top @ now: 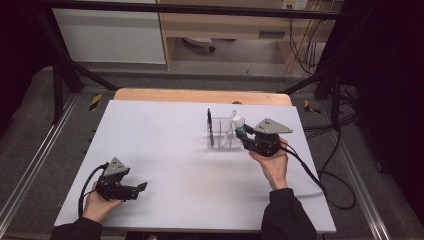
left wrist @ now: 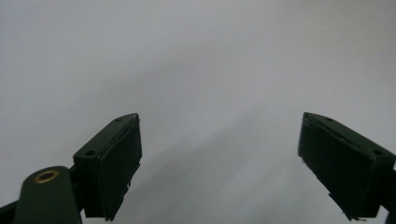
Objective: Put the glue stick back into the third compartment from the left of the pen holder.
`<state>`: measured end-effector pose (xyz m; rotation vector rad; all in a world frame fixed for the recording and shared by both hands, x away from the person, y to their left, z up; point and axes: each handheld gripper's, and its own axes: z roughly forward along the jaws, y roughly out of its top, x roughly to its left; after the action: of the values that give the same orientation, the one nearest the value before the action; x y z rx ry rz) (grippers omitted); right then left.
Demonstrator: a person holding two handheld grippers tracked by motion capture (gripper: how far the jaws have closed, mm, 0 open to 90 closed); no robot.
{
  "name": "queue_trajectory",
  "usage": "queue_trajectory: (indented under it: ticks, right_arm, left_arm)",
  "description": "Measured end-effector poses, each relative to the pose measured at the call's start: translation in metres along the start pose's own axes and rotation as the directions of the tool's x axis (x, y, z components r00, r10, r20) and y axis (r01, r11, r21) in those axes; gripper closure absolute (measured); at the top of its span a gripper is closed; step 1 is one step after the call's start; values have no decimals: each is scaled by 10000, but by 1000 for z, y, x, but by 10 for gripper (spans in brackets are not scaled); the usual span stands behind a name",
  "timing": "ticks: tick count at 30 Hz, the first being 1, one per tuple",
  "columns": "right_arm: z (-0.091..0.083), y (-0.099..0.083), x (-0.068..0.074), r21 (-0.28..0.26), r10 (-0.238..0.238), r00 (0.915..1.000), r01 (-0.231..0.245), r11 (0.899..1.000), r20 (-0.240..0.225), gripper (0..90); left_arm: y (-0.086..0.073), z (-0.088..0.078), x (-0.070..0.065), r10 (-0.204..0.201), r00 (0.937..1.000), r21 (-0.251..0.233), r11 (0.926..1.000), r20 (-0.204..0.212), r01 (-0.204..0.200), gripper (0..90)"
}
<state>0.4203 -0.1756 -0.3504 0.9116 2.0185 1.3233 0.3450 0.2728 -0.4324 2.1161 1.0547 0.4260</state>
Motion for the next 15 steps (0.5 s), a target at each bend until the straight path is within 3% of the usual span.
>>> queue_trajectory:
  ticks: [9,15]
  right_arm:
    - [11,9,-11,-654,847,9959,-825,9944,308,659]
    - [23,13,-16,-923,1155,9922,-1109,9895,459,659]
  left_arm:
    - [-2,1,3,-109,9999,-26,9999,-33,109,135]
    - [-3,1,4,-145,9999,-38,9999,-47,145,135]
